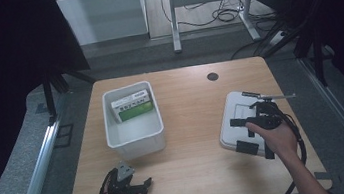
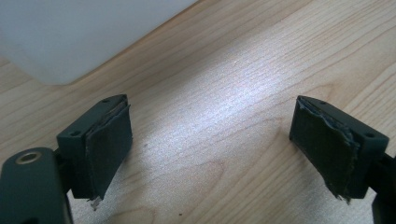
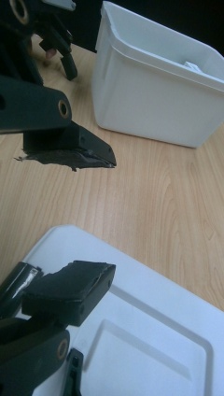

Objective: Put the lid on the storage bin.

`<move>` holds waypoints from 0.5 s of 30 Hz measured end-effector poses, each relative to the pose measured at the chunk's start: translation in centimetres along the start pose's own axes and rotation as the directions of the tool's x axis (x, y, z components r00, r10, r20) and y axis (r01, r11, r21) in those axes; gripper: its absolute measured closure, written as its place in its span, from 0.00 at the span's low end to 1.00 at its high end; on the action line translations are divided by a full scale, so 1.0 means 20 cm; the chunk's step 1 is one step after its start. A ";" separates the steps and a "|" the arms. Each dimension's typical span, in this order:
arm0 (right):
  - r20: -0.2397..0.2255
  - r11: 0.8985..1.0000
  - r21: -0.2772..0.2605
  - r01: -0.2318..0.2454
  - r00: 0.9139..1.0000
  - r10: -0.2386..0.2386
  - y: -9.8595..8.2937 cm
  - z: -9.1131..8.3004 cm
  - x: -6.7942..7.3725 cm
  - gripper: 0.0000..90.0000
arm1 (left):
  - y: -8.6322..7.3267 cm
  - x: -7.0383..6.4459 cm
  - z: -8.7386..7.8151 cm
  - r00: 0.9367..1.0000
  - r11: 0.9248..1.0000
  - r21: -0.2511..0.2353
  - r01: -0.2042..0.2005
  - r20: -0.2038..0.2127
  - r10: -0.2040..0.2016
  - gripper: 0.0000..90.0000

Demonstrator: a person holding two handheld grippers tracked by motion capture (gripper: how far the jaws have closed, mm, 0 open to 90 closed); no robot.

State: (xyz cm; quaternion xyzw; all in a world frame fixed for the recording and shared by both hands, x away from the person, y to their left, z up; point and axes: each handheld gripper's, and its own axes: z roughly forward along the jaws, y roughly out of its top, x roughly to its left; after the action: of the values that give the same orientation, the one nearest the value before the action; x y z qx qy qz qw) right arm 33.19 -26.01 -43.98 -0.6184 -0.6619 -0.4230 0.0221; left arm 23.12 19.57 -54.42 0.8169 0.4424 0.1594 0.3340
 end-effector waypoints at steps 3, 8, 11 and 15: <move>0.006 1.000 0.001 -0.005 1.000 0.005 0.02 0.00 0.00 0.46 | 0.00 0.00 0.00 1.000 1.000 0.000 0.000 0.000 0.000 0.14; 0.021 1.000 -0.005 -0.014 1.000 0.014 0.05 -0.01 -0.01 0.46 | 0.00 0.00 0.00 1.000 1.000 0.000 0.000 0.000 0.000 0.14; 0.042 1.000 -0.004 -0.014 0.999 0.014 0.07 -0.02 -0.03 0.46 | 0.00 0.00 0.00 1.000 1.000 0.000 0.002 -0.001 -0.002 0.14; 0.063 1.000 -0.007 -0.020 0.998 0.020 0.10 -0.04 -0.04 0.46 | 0.00 0.00 0.00 1.000 1.000 0.000 0.001 -0.001 -0.001 0.14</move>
State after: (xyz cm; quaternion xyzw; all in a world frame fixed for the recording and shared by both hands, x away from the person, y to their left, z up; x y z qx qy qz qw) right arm 34.71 -27.33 -42.80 -0.6381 -0.6547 -0.4052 0.0036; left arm 23.11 19.57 -54.42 0.8167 0.4427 0.1595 0.3340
